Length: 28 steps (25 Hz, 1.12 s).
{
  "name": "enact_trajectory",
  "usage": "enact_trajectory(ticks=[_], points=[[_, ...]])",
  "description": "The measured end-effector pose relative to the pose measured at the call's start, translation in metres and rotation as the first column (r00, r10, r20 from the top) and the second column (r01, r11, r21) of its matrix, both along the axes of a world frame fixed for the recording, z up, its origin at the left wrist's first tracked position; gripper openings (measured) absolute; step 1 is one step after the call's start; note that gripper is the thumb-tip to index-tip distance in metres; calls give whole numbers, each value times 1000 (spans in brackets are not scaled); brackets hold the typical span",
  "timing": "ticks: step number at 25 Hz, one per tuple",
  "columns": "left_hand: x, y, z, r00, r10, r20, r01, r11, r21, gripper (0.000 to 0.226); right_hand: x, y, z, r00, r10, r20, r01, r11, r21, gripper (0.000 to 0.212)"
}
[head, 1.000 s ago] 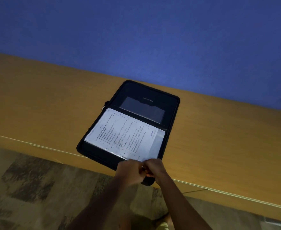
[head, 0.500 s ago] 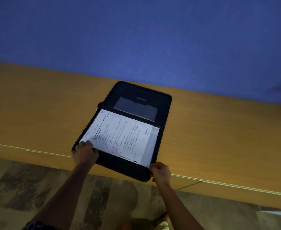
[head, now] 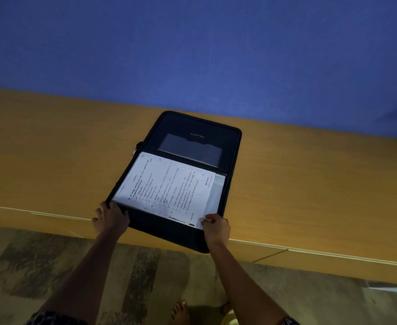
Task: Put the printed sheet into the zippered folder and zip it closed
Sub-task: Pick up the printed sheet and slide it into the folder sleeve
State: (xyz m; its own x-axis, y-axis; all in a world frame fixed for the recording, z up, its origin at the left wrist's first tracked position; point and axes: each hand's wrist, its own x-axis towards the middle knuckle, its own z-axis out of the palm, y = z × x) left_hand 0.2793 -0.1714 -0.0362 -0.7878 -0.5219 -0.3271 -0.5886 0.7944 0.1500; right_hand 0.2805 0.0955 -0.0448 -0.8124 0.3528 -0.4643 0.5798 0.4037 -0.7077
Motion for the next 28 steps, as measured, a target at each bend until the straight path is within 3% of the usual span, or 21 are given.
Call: enact_trajectory(ticks=[6, 14, 20, 25, 28], points=[[0, -2, -1, 1000, -8, 27, 9, 1000, -11, 57, -8, -5, -5, 999, -9, 34, 7, 999, 54, 21], [-2, 1, -5, 1000, 3, 31, -2, 1000, -31, 54, -5, 2, 6, 980, -174, -94, 154, 970, -186, 11], [-2, 2, -8, 1000, 7, 30, -6, 999, -35, 55, -8, 1, 7, 980, -160, -117, 133, 968, -214, 22], [-1, 0, -9, 1000, 1, 26, 0, 999, -36, 54, -8, 6, 9, 963, -245, -109, 185, 902, -389, 7], [-1, 0, -9, 1000, -1, 22, 2, 999, -40, 53, -4, 8, 9, 936, -305, -173, 226, 902, -369, 9]])
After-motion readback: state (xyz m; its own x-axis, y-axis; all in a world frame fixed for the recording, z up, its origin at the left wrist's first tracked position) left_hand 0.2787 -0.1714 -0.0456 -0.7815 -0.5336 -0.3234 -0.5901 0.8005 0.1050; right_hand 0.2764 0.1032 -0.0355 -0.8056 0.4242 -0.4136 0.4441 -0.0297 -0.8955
